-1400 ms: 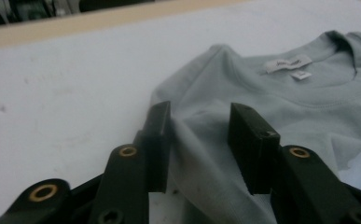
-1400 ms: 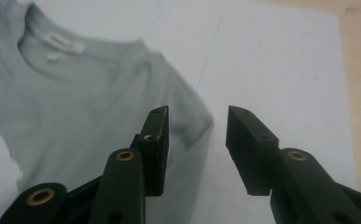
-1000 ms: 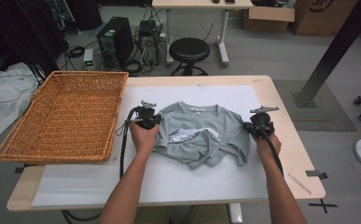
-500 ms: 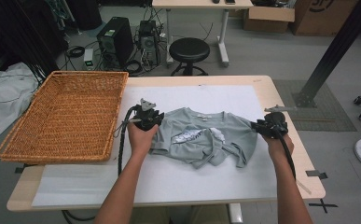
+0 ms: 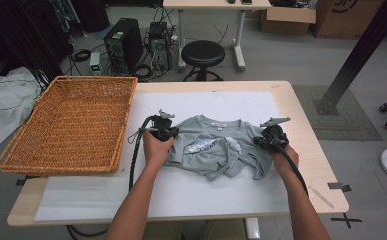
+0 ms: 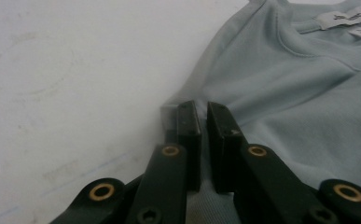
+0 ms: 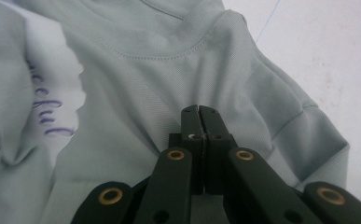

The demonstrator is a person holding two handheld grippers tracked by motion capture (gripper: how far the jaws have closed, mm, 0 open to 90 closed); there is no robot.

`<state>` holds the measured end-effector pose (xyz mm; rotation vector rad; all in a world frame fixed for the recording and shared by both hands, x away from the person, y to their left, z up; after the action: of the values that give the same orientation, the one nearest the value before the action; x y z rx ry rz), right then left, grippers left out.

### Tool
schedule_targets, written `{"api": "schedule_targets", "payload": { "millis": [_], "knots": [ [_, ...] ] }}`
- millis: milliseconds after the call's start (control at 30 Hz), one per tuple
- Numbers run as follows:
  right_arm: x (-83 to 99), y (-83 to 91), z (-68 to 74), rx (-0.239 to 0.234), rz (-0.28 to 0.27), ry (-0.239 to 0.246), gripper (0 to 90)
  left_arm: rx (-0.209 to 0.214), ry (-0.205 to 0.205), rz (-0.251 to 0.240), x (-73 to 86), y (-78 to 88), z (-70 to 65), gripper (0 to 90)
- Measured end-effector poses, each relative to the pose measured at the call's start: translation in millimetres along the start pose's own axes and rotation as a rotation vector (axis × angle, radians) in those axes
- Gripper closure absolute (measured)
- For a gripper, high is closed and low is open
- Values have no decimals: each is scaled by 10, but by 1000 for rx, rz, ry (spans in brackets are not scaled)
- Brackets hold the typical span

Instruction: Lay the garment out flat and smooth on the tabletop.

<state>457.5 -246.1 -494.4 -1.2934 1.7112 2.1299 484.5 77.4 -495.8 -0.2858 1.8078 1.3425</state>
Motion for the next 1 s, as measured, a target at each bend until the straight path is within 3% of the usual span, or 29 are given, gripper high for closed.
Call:
{"api": "schedule_targets", "payload": {
  "millis": [200,333,567,633,667,733,767,867,933,1000],
  "knots": [
    [185,171,35,-53,-32,-6,900,82,21,-11,170,185,-53,847],
    [331,316,114,-84,-50,8,900,133,11,-15,297,340,-141,846],
    [523,653,341,-156,-75,69,900,207,-5,-52,424,587,-292,844],
    [475,708,345,-168,-104,68,841,192,-14,-101,360,612,-285,807],
    [424,722,314,-164,-127,54,758,178,-9,-125,316,610,-262,760],
    [284,746,224,-165,-192,4,703,170,5,-181,220,596,-223,672],
    [228,746,181,-153,-213,-9,671,170,7,-195,169,574,-201,670],
    [6,665,36,-106,-222,-29,632,168,-36,-161,103,467,-176,608],
    [-140,584,-18,-107,-216,-37,620,185,-70,-134,74,407,-191,595],
    [-268,477,-32,-116,-188,-18,608,217,-56,-136,54,362,-210,589]
  ]
}}
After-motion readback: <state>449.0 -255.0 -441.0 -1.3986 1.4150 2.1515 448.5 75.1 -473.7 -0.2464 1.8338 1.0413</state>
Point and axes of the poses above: each handheld gripper's, and its own axes: y roughly backward along the jaws, x roughly out of its underside, z roughly to its left, the point moved 8 cm from there along -y, roughly forward along the jaws, and after that the axes turned 2 degrees about -y, right-handed, at the moved point
